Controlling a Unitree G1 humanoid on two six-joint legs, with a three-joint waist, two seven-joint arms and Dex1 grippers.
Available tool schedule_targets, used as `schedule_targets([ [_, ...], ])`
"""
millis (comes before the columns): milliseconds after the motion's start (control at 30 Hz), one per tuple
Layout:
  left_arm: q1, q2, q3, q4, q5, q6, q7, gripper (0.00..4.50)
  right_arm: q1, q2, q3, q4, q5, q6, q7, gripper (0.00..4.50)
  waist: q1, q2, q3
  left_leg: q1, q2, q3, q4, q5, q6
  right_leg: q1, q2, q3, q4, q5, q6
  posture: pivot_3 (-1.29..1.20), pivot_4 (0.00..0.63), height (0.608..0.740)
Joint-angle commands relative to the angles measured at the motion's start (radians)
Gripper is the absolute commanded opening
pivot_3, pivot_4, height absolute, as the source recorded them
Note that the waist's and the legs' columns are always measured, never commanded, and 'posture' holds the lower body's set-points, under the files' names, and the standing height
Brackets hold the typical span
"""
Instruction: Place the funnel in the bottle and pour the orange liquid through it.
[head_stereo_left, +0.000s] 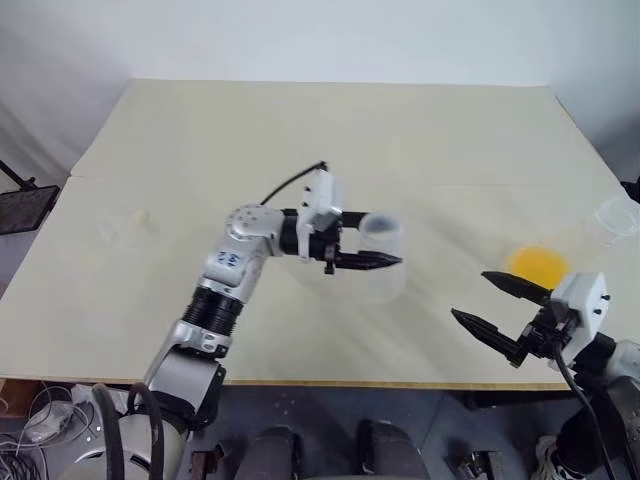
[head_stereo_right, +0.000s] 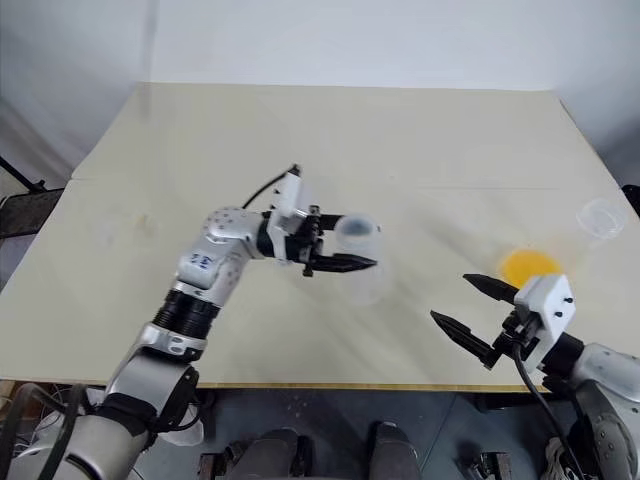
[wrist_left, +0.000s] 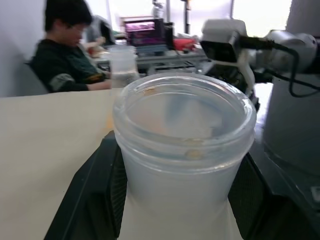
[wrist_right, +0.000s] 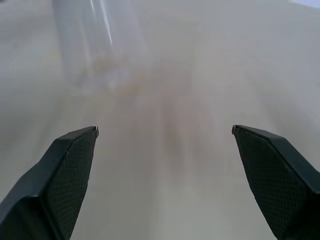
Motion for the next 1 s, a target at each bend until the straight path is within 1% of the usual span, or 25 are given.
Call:
schedule_targets([
  [33,-0.03,-0.03,-0.031,0.035,0.041,-0.065,-0.028,2.3,0.033,-0.031,-0.076,-0.09,0.049,0.018,0.005,4.5,0.0,0.0,0.0,0.0,0.0,0.0,0.0,0.0,0.0,0.0,0.0,0.0,0.0,0.0,0.0,0.0,0.15,0.74],
  [233,-0.054,-0.081,-0.066,0.132,0.121,-0.15,-0.024,2.3,0.045,-0.027,-0.116,-0.175,0.076,0.049,-0.06,4.5,0.009,0.0,0.0,-0.001,0.0,-0.001,0.002,0.0,0.001,0.0,0.0,0.0,-0.001,0.0,0.0,0.0,0.15,0.74],
  [433,-0.071,-0.126,-0.064,0.179,0.14,-0.162,-0.024,2.3,0.084,0.005,-0.107,-0.242,0.072,0.058,-0.122,4.5,0.025,0.0,0.0,-0.008,-0.001,-0.003,0.007,0.0,0.001,-0.002,0.0,-0.001,-0.002,0.0,0.0,0.0,0.15,0.74],
  [500,-0.069,-0.127,-0.067,0.178,0.141,-0.146,-0.032,3.05,0.096,0.012,-0.11,-0.261,0.075,0.062,-0.139,4.5,0.026,0.0,0.0,-0.008,-0.001,-0.003,0.007,0.0,0.002,-0.002,0.0,-0.001,-0.002,0.0,0.0,0.0,0.15,0.74],
  [567,-0.068,-0.122,-0.07,0.174,0.15,-0.127,-0.028,3.62,0.1,0.012,-0.114,-0.272,0.082,0.066,-0.149,4.5,0.025,0.0,0.0,-0.008,-0.001,-0.003,0.007,0.0,0.002,-0.002,0.0,-0.001,-0.002,0.0,0.0,0.0,0.15,0.74],
  [633,-0.065,-0.116,-0.064,0.167,0.143,-0.113,-0.037,4.3,0.102,0.008,-0.121,-0.278,0.092,0.071,-0.154,4.5,0.024,0.0,0.0,-0.008,-0.001,-0.003,0.008,0.0,0.002,-0.002,0.0,-0.001,-0.002,0.0,0.0,0.0,0.15,0.74],
  [667,-0.064,-0.113,-0.057,0.162,0.136,-0.102,-0.038,4.47,0.104,0.006,-0.124,-0.281,0.1,0.077,-0.158,4.5,0.024,0.0,0.0,-0.008,-0.001,-0.003,0.008,0.0,0.002,-0.002,0.0,-0.001,-0.001,0.0,0.0,0.0,0.15,0.74],
  [800,-0.056,-0.098,-0.022,0.132,0.099,-0.041,-0.035,4.47,0.114,-0.004,-0.137,-0.29,0.136,0.096,-0.159,4.5,0.024,0.0,0.0,-0.008,-0.001,-0.003,0.008,0.0,0.002,-0.002,0.0,-0.001,-0.001,0.0,0.0,0.0,0.15,0.74],
  [1000,-0.031,-0.066,0.029,0.041,0.036,0.065,-0.047,4.47,0.106,-0.011,-0.126,-0.274,0.136,0.099,-0.156,4.5,0.023,0.0,0.0,-0.008,-0.001,-0.004,0.008,0.0,0.002,-0.002,0.0,-0.001,-0.001,0.0,0.0,0.0,0.15,0.74],
])
